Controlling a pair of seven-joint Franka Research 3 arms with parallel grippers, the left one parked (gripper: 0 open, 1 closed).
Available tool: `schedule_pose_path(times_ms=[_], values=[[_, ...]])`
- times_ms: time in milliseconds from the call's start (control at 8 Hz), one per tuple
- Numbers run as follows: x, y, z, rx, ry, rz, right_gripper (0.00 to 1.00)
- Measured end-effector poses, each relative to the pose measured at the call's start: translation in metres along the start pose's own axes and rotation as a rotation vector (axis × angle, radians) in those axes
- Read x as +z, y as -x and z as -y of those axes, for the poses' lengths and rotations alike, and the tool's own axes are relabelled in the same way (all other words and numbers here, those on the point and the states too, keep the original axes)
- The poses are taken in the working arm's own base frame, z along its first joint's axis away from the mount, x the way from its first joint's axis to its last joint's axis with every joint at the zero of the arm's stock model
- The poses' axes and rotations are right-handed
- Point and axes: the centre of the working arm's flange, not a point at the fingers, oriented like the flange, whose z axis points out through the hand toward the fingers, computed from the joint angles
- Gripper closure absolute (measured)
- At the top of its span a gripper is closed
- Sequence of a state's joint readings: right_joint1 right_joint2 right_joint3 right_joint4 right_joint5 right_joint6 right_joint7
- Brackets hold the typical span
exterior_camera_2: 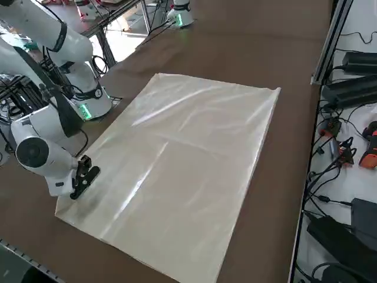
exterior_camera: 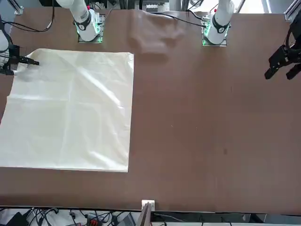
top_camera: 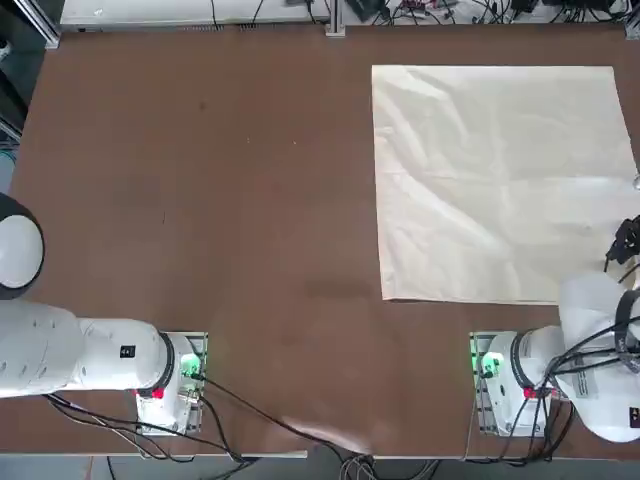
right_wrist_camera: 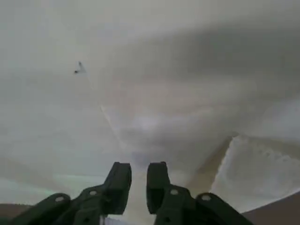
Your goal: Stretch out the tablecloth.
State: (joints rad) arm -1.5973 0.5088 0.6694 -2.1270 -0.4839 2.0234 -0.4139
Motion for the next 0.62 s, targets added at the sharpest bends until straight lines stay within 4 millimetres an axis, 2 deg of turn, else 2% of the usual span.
schedule_pose_path(times_ms=[375,625], values=[[0.018,0.012,-0.017,0.0,-0.014,0.023,0.78],[0.021,0.027,-0.037,-0.001,-0.015,0.026,0.8]])
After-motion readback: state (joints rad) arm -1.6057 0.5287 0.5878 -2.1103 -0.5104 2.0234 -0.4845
